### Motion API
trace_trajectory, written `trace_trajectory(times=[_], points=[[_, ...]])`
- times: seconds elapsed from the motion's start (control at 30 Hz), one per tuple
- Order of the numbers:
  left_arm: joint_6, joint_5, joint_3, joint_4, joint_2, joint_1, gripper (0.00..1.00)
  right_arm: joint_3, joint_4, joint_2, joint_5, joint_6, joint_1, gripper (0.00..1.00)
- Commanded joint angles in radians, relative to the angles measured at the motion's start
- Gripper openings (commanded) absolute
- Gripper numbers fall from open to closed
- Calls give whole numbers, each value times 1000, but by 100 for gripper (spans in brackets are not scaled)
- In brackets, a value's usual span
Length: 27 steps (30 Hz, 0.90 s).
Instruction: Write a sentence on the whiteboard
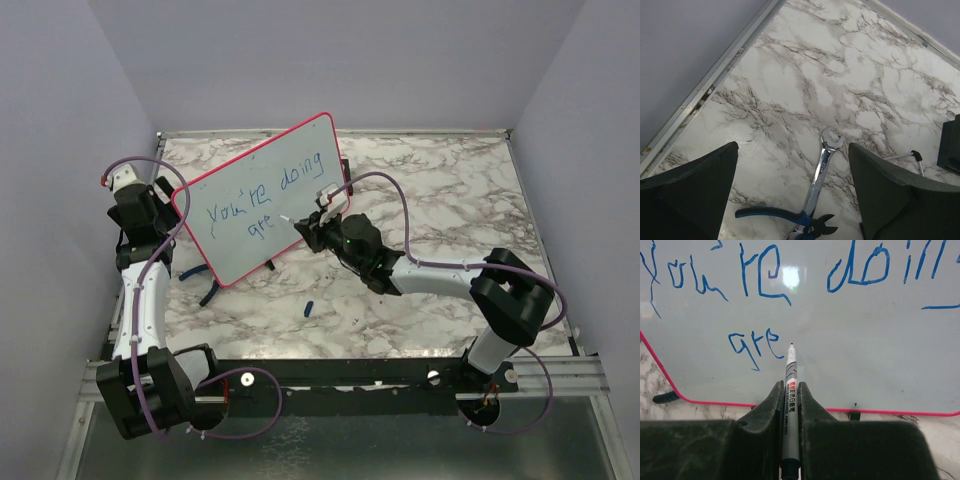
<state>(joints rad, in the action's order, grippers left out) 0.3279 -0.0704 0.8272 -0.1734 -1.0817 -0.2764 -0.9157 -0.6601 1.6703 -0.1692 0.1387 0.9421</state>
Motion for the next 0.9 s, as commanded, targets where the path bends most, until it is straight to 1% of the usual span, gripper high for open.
trace_trajectory(times=[0.0, 0.27, 0.87], points=[[-13, 36, -10, 13, 17, 14, 92, 20, -39, 14, 30, -5, -2, 0], [-22, 39, -12, 15, 17, 16, 92, 14, -49, 19, 38, -3, -11, 0], [-29, 49, -14, 19, 11, 18, 92, 6, -64, 39, 114, -6, -39, 0]])
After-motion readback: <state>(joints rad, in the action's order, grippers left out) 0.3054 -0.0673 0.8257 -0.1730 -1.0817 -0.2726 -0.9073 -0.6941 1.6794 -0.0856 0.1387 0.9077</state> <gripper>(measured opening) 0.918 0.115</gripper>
